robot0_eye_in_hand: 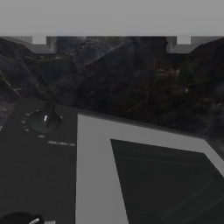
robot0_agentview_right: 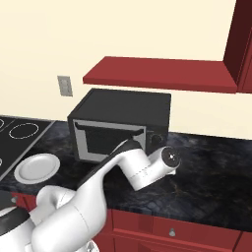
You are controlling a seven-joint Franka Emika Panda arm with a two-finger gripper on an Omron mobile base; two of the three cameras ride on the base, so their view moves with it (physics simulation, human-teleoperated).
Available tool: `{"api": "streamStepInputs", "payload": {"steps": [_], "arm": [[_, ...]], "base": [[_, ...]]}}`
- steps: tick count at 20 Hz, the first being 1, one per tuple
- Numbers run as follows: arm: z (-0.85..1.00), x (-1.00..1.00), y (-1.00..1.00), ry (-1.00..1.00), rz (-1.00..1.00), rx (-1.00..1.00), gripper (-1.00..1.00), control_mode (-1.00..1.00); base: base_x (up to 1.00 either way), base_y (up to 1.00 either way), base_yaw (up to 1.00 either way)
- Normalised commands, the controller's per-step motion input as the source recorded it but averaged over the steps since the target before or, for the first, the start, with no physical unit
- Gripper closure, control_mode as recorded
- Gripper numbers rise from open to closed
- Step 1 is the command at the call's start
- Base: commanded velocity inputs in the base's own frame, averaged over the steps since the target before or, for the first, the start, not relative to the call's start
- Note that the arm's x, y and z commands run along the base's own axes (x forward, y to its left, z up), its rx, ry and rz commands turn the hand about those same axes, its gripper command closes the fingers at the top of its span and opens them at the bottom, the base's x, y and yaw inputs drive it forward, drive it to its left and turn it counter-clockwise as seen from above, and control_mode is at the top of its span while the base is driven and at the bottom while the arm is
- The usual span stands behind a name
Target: Pick up the bagel from the plate, place it on the toaster oven rack, close the door, and set the timer.
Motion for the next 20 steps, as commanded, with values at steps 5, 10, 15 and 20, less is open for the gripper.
{"api": "streamStepInputs", "payload": {"steps": [5,10,15,20], "arm": [[0.35,0.14,-0.01,0.10,0.00,0.00,-1.00,-1.00],[0.04,0.12,-0.05,0.03,0.00,0.00,-1.00,-1.00],[-0.06,0.09,-0.07,0.03,0.00,0.00,-1.00,-1.00],[-0.03,0.22,-0.03,0.11,0.00,0.00,-1.00,-1.00]], "base": [[0.00,0.00,0.00],[0.00,0.00,0.00],[0.00,0.00,0.00],[0.00,0.00,0.00]]}}
